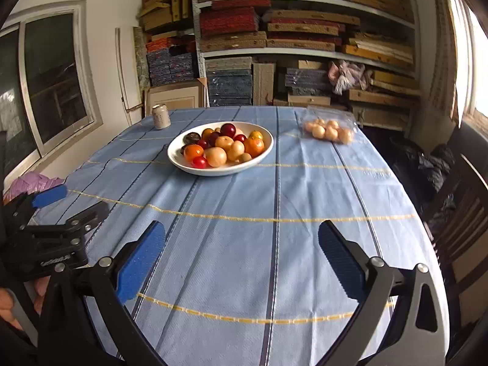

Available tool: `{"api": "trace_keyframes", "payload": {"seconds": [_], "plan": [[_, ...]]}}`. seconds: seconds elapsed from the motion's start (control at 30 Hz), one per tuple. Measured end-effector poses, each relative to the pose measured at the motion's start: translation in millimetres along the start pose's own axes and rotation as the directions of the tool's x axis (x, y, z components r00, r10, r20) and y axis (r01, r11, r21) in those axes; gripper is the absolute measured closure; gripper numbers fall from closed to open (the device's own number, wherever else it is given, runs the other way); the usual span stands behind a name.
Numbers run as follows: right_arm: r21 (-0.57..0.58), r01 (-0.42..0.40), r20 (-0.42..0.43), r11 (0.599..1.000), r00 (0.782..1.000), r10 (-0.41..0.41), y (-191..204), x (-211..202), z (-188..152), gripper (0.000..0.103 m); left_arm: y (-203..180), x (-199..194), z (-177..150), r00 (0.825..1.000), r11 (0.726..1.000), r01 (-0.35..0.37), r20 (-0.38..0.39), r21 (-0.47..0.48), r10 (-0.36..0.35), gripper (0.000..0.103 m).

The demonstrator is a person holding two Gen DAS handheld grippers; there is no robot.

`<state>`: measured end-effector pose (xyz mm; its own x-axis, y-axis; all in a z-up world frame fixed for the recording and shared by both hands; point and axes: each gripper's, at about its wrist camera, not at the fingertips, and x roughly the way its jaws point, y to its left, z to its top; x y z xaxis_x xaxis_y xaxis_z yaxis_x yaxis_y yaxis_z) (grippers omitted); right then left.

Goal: Organize fruits

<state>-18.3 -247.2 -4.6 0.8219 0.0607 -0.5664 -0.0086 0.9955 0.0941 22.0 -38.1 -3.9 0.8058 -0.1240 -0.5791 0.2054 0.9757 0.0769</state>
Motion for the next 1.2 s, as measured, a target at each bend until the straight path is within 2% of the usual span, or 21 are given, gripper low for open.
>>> {"api": "trace_keyframes", "payload": {"seconds": [0.13,0.27,0.4,0.8,1.2], "plan": [[0.050,-0.023,-0.039,0.999,0.999,0.025,-10,-2,-9,0.005,-6,-13,-9,1.000,1.000,-0.022,0.007,0.004,0.022,0.004],[0.058,-0.031,-0.035,0.998,0.999,0.033,-10,-9,-17,0.005,-9,-25,-14,1.000,1.000,0.003,0.015,-0.001,-0.003,0.004],[0.049,-0.042,-0.031,0.998,0.999,0.044,-7,-15,-23,0.005,-11,-32,-17,0.999,0.999,-0.039,0.025,-0.006,0.040,0.004],[0.040,-0.053,-0.032,0.998,0.998,0.055,-2,-25,-29,0.005,-7,-43,-21,0.999,1.000,-0.006,0.034,-0.026,0.007,0.004],[0.033,-0.050,-0.028,0.998,0.998,0.051,1,-29,-29,0.005,-7,-45,-21,0.999,1.000,-0.010,0.034,-0.019,0.010,0.004]]}}
